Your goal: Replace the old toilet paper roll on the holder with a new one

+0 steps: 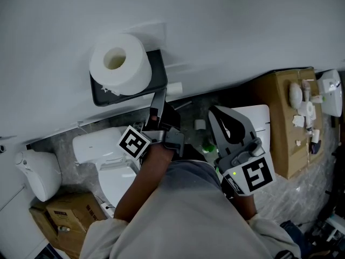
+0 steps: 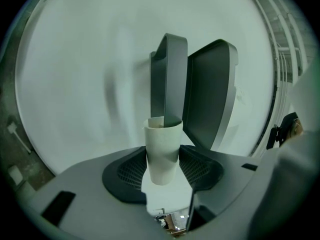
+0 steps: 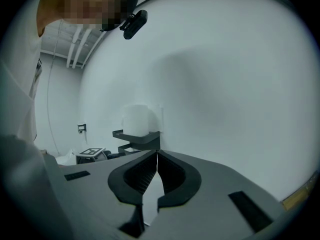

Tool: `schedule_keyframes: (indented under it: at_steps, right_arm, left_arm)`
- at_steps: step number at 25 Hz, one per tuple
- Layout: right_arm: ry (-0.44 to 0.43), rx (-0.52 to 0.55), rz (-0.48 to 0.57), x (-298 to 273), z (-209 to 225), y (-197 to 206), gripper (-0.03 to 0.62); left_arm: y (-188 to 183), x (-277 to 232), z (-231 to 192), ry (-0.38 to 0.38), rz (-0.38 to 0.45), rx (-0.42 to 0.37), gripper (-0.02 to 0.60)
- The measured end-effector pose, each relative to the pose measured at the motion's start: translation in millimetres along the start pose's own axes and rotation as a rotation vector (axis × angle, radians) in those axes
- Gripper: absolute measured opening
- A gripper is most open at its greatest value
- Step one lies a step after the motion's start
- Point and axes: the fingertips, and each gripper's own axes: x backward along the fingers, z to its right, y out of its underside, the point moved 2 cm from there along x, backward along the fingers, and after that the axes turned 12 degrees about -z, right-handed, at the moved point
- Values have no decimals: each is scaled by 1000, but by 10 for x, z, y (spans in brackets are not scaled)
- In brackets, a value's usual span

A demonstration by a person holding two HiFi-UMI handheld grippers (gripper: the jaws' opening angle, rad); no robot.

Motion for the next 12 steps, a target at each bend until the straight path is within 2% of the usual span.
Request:
schedule_keyframes:
  at_steps: [12]
  right_arm:
    - [34,-20,6,95,95,42,18]
  left_arm:
    - [317,-198,-31,8,-138,-8,209]
